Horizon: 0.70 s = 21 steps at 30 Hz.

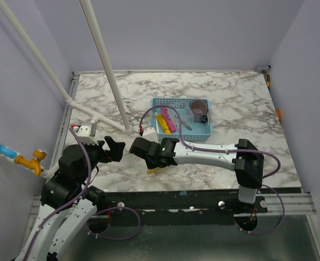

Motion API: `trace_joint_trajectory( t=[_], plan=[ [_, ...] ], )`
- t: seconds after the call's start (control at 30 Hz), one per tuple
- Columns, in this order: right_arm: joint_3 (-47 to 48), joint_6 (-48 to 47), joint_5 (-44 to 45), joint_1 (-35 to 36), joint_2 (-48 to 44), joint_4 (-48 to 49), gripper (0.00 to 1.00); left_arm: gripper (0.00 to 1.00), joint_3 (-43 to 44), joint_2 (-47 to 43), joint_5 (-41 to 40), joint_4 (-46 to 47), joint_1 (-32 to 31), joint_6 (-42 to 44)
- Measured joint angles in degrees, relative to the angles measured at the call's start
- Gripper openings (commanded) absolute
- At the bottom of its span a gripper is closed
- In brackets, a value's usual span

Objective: Prepare toiletry sets of a toothbrush and toothpaste on the tray

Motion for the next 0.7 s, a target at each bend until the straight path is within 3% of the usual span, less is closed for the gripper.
trace_joint_trajectory(
  t=[0.27,0.43,0.7],
  plan=[
    [0.0,0.3,-0.2,0.6,0.6,0.1,0.01,0.99,0.0,0.0,0.0,0.0,0.0,0.0],
    [0.0,0.5,-0.3,0.8,0.8,0.3,0.17,0.99,0.0,0.0,0.0,0.0,0.0,0.0],
    [0.0,0.8,-0.2,1.7,1.0,0.3,0.25,0.99,0.0,0.0,0.0,0.0,0.0,0.0]
  ],
)
